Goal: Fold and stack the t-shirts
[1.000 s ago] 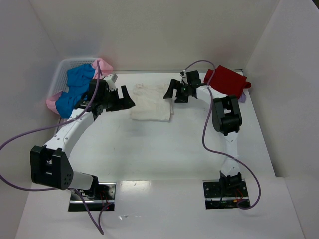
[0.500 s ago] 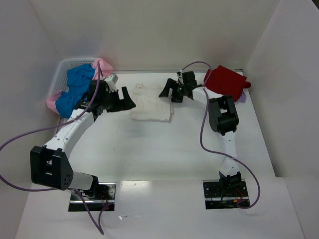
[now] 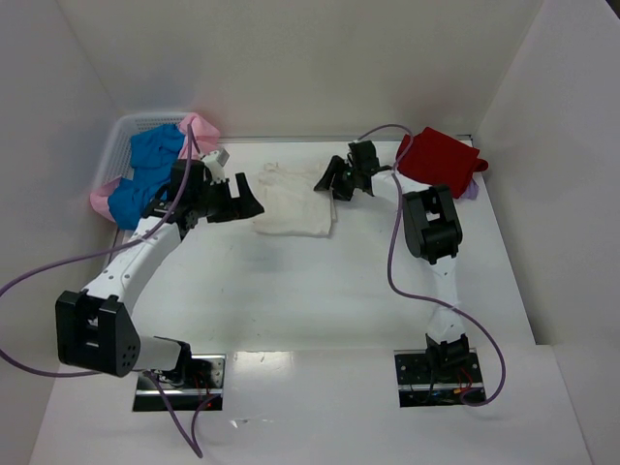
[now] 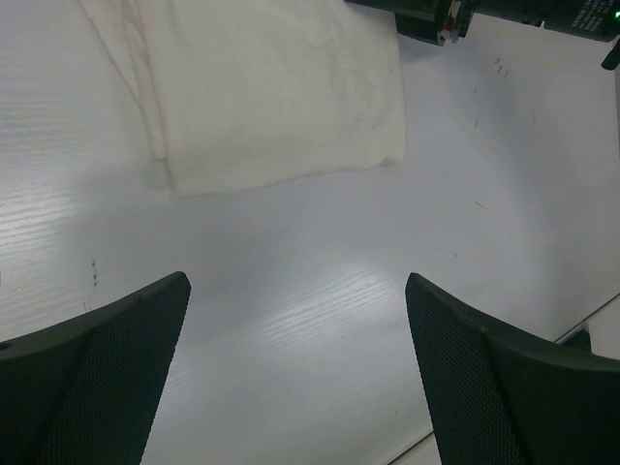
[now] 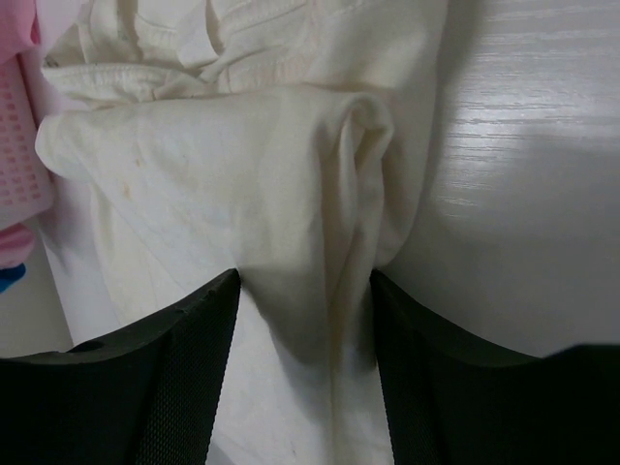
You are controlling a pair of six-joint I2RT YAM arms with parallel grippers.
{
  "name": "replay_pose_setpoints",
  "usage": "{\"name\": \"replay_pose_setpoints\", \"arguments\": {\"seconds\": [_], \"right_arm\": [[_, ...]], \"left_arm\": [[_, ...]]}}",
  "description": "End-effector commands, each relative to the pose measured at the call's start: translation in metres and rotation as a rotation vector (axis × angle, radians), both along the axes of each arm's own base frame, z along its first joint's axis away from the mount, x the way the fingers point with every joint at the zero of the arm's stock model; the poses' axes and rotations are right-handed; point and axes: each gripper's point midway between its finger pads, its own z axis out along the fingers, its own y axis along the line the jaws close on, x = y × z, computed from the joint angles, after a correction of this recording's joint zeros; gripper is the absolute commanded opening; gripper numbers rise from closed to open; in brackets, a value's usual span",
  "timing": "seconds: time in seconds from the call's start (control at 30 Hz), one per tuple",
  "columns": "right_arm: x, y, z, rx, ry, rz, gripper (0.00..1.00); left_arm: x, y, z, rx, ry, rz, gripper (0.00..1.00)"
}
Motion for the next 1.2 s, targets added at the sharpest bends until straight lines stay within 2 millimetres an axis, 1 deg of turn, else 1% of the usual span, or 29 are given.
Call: {"name": "replay_pose_setpoints", "arguments": {"seconds": [0.0,0.03,0.07,0.13,0.17,0.27,0.3,0.33,0.37,0.47,0.53,0.57,0.6,0.67,0.7,0.73,0.77,0.8,0.83,0.9,0.97,1.0,1.03,1.1,1.17], "right_arm": [[-0.036,-0.009,-0.054,-0.092,0.177,-0.056,0.60],[-0.036,-0.008,-0.055,-0.088,0.179,-0.061,0.57],[-0.034,-0.008,-0.054,-0.085,0.174,-0.063,0.53],[-0.034,-0.008,-0.053,-0.079,0.176,-0.069,0.45],[-0.035,-0.007,-0.053,-0.074,0.178,-0.065,0.37],[-0.034,-0.005,-0.051,-0.061,0.178,-0.065,0.19],[-0.034,-0.004,-0.051,-0.058,0.176,-0.064,0.10],[-0.034,-0.004,-0.050,-0.055,0.179,-0.068,0.04],[-0.034,-0.004,-0.050,-0.054,0.181,-0.070,0.01],[-0.032,-0.006,-0.048,-0.066,0.174,-0.083,0.00],[-0.023,-0.010,-0.036,-0.095,0.132,-0.091,0.00],[-0.018,-0.012,-0.031,-0.111,0.118,-0.091,0.00],[-0.019,-0.014,-0.030,-0.133,0.123,-0.091,0.00],[-0.008,-0.016,-0.015,-0.165,0.081,-0.081,0.00],[-0.006,-0.022,-0.012,-0.183,0.082,-0.085,0.00],[0.000,-0.025,-0.004,-0.199,0.063,-0.083,0.00],[0.006,-0.031,0.002,-0.216,0.045,-0.093,0.00],[0.010,-0.036,0.002,-0.236,0.040,-0.097,0.00],[0.015,-0.042,0.009,-0.254,0.032,-0.105,0.00],[0.021,-0.056,0.008,-0.312,0.024,-0.110,0.00],[0.027,-0.066,0.017,-0.349,0.009,-0.112,0.00],[0.030,-0.077,0.015,-0.379,0.009,-0.126,0.00],[0.032,-0.082,0.018,-0.401,0.007,-0.133,0.00],[0.041,-0.102,0.020,-0.434,-0.001,-0.159,0.00],[0.049,-0.118,0.033,-0.460,-0.018,-0.187,0.00]], "left_arm": [[-0.005,-0.002,0.014,-0.039,-0.039,-0.009,1.00],[-0.006,-0.002,0.016,-0.040,-0.046,-0.009,1.00],[-0.008,-0.002,0.013,-0.039,-0.039,-0.009,1.00],[-0.010,-0.001,0.018,-0.041,-0.054,-0.009,1.00],[-0.012,-0.001,0.016,-0.040,-0.049,-0.009,1.00],[-0.013,0.002,0.022,-0.043,-0.069,-0.001,1.00],[-0.015,0.002,0.022,-0.048,-0.068,-0.006,1.00],[-0.016,0.002,0.022,-0.050,-0.068,-0.008,1.00],[-0.017,0.002,0.025,-0.051,-0.077,-0.009,1.00],[-0.020,0.004,0.026,-0.057,-0.080,-0.007,1.00],[-0.022,0.003,0.026,-0.061,-0.084,-0.012,1.00],[-0.022,0.005,0.029,-0.064,-0.095,-0.008,1.00],[-0.022,0.006,0.027,-0.063,-0.092,-0.006,1.00],[-0.025,0.006,0.031,-0.068,-0.101,-0.011,1.00],[-0.025,0.005,0.031,-0.070,-0.101,-0.013,1.00],[-0.025,0.005,0.031,-0.070,-0.101,-0.013,1.00],[-0.026,0.005,0.033,-0.071,-0.107,-0.014,1.00],[-0.027,0.006,0.031,-0.070,-0.103,-0.014,1.00],[-0.027,0.006,0.029,-0.070,-0.099,-0.013,1.00],[-0.029,0.004,0.030,-0.076,-0.098,-0.022,1.00],[-0.027,0.007,0.029,-0.071,-0.102,-0.016,1.00],[-0.027,0.007,0.029,-0.069,-0.103,-0.018,1.00],[-0.027,0.007,0.029,-0.069,-0.103,-0.018,1.00],[-0.028,0.006,0.030,-0.071,-0.105,-0.030,1.00],[-0.028,0.006,0.026,-0.067,-0.092,-0.031,1.00]]}}
